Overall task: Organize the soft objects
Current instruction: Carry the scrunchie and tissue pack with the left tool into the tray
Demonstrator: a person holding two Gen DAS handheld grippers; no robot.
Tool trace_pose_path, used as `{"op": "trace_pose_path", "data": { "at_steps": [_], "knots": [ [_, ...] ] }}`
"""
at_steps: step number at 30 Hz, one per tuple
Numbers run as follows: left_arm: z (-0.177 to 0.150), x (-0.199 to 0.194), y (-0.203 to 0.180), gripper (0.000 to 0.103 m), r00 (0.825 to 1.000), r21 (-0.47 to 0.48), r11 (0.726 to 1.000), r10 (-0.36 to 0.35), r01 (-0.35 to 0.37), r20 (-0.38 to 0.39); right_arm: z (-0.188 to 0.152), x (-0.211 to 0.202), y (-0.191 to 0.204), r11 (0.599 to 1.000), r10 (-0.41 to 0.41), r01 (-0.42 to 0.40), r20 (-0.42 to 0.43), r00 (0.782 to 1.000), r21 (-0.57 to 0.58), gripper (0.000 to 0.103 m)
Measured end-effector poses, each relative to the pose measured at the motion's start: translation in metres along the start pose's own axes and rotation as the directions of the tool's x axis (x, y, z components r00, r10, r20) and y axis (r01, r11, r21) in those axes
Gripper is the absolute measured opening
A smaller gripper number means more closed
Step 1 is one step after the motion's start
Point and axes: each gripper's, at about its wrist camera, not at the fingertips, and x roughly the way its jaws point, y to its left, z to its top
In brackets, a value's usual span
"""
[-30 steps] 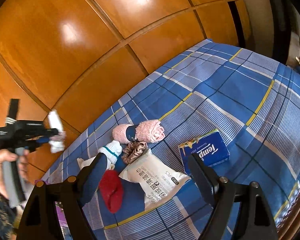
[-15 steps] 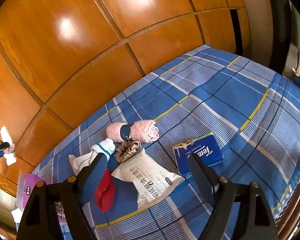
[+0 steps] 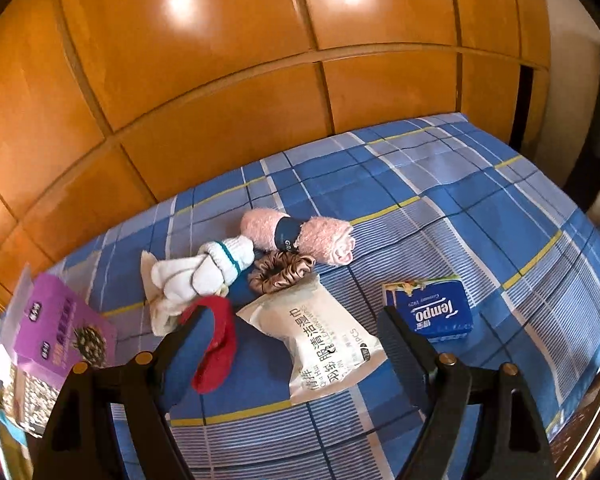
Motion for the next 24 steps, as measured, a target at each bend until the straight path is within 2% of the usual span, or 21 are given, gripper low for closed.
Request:
{"op": "trace_pose_path", "data": {
  "at_steps": [5,8,11,16,21,24],
  "knots": [
    [-0.032,-0.010,0.058,0.026,1.000,-0.061,0.998,0.020,-0.019,0.012,-0.002,0.005,0.009,0.998,-0.034,0.033,-0.015,0.999,-0.052,0.085],
    [-0.056,-0.014,0.084,0.026,0.999,-0.081,0.996,0.033,-0.032,0.014,-0.004,0.010,0.016,0.996,-0.021,0.018,-0.040,0.999,-0.089,0.085],
    [-0.086,-0.017,0.106,0.027,0.998,-0.075,0.995,0.066,-0.065,0.018,-0.008,0.018,0.027,0.991,0.022,-0.034,-0.092,0.996,-0.129,0.085],
    [-0.124,-0.021,0.134,0.027,0.992,-0.082,0.990,0.121,-0.119,0.019,-0.009,0.031,0.050,0.972,0.124,-0.154,-0.168,0.978,-0.178,0.080],
    [-0.151,-0.028,0.159,0.027,0.982,-0.114,0.977,0.187,-0.181,0.042,0.013,0.036,0.089,0.943,0.176,-0.211,-0.155,0.972,-0.256,0.072],
    [-0.162,-0.023,0.166,0.028,0.977,-0.107,0.972,0.213,-0.209,0.026,0.029,0.050,0.119,0.923,0.180,-0.222,-0.157,0.971,-0.314,0.068]
  ]
}}
